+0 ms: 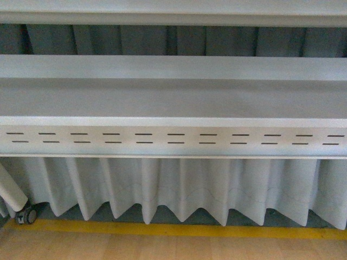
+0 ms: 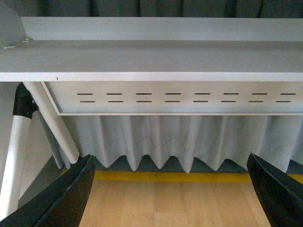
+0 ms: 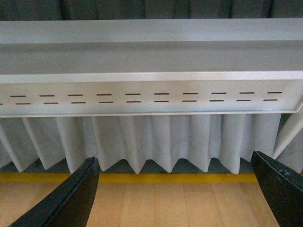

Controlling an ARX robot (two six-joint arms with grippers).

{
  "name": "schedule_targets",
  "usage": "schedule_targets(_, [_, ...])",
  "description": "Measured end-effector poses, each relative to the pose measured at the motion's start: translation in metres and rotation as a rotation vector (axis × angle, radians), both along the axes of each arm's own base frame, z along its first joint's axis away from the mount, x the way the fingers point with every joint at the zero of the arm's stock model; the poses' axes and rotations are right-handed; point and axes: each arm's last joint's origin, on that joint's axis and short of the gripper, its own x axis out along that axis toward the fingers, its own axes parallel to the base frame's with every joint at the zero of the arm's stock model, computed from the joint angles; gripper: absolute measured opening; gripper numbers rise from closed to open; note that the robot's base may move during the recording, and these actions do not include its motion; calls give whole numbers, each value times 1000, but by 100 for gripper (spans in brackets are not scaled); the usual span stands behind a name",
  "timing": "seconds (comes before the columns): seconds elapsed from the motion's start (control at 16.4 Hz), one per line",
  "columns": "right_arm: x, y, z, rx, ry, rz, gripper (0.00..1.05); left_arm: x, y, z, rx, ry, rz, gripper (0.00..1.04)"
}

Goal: Wind up and store yellow beetle toy

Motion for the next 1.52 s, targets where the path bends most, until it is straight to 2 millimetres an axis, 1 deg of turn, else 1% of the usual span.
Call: schedule_targets(1.52, [0,0,0,0,0,0,98,0,0,0,0,0,0,98])
